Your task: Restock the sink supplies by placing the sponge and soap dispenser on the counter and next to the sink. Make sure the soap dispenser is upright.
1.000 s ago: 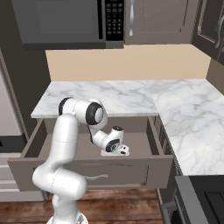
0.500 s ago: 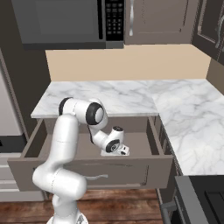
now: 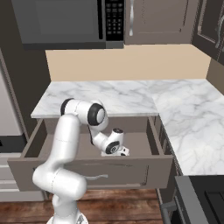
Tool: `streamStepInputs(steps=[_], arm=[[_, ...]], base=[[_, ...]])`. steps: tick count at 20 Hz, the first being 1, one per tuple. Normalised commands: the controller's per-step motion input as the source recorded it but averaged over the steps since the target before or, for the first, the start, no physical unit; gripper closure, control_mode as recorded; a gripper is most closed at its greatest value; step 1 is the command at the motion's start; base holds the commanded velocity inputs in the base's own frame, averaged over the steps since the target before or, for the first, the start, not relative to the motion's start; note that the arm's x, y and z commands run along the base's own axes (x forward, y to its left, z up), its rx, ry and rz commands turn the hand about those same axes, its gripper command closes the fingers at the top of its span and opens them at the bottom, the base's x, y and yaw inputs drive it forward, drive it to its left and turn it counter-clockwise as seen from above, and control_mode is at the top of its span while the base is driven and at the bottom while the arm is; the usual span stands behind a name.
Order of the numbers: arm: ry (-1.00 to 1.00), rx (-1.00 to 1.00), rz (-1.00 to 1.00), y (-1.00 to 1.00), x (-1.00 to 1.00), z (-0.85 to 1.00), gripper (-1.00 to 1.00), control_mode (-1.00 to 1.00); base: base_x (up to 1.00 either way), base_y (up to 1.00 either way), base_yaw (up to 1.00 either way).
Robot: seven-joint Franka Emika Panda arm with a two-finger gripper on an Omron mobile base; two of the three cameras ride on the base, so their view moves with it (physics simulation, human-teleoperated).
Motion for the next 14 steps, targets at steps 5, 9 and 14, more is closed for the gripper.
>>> streamStepInputs(steps=[5, 9, 14], arm=[[0.0, 0.0, 0.0, -0.01, 0.0, -0.21, -1.0, -1.0], [0.0, 0.0, 0.0, 0.0, 0.0, -0.26, -1.0, -1.0], [0.0, 0.0, 0.0, 0.0, 0.0, -0.31, -1.0, -1.0]], base=[[0.0, 0.0, 0.0], [0.0, 0.0, 0.0], [0.0, 0.0, 0.0]])
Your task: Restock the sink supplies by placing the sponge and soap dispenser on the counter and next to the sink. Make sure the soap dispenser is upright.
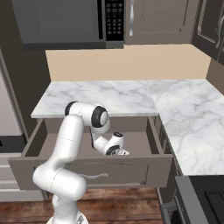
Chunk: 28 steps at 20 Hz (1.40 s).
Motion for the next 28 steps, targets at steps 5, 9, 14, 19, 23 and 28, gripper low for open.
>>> streamStepInputs(steps=[5, 9, 14, 19, 23, 28], arm=[[0.0, 0.0, 0.0, 0.0, 0.0, -0.36, 1.0, -1.0], [0.0, 0.0, 0.0, 0.0, 0.0, -0.28, 1.0, -1.0], [0.0, 0.0, 0.0, 0.0, 0.0, -0.12, 1.0, -1.0], [0.0, 0.0, 0.0, 0.0, 0.0, 0.0, 1.0, -1.0], [0.0, 0.0, -0.01, 0.0, 0.05, 0.09, 1.0, -1.0], [0.03, 0.0, -0.01, 0.0, 0.13, 0.08, 1.0, -1.0]], base=[[0.0, 0.0, 0.0], [0.0, 0.0, 0.0], [0.0, 0.0, 0.0], [0.0, 0.0, 0.0], [0.0, 0.0, 0.0], [0.0, 0.0, 0.0]])
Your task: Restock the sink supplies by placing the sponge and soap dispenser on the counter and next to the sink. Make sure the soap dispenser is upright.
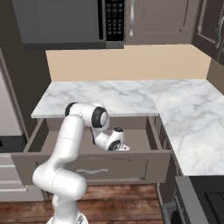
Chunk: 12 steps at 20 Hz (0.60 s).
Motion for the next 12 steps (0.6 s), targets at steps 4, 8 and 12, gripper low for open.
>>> streamStepInputs(steps=[4, 8, 12], arm=[[0.0, 0.0, 0.0, 0.0, 0.0, 0.0, 1.0, -1.0], [0.0, 0.0, 0.0, 0.0, 0.02, 0.02, 1.0, -1.0], [0.0, 0.0, 0.0, -0.05, 0.0, 0.22, 1.0, -1.0]], base=[[0.0, 0.0, 0.0], [0.0, 0.0, 0.0], [0.0, 0.0, 0.0]])
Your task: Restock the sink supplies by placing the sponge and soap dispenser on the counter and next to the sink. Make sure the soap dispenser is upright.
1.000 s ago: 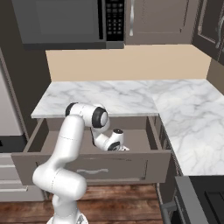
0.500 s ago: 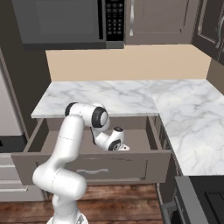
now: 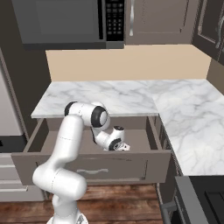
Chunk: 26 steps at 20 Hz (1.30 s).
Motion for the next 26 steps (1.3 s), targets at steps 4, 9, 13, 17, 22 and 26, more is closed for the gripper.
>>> streamStepInputs(steps=[4, 9, 13, 17, 22, 26], arm=[[0.0, 0.0, 0.0, -0.06, 0.0, 0.57, 1.0, -1.0], [-0.03, 0.0, 0.0, 0.0, 0.0, 0.81, 1.0, -1.0], [-0.09, 0.0, 0.0, 0.0, 0.0, 0.98, 1.0, -1.0], [-0.1, 0.0, 0.0, 0.0, -0.2, 0.88, 1.0, -1.0], [-0.14, 0.0, -0.03, 0.0, -0.35, 0.85, 1.0, -1.0], [-0.15, 0.0, -0.04, -0.01, -0.47, 0.86, 1.0, -1.0]], base=[[0.0, 0.0, 0.0], [0.0, 0.0, 0.0], [0.0, 0.0, 0.0], [0.0, 0.0, 0.0], [0.0, 0.0, 0.0], [0.0, 0.0, 0.0]])
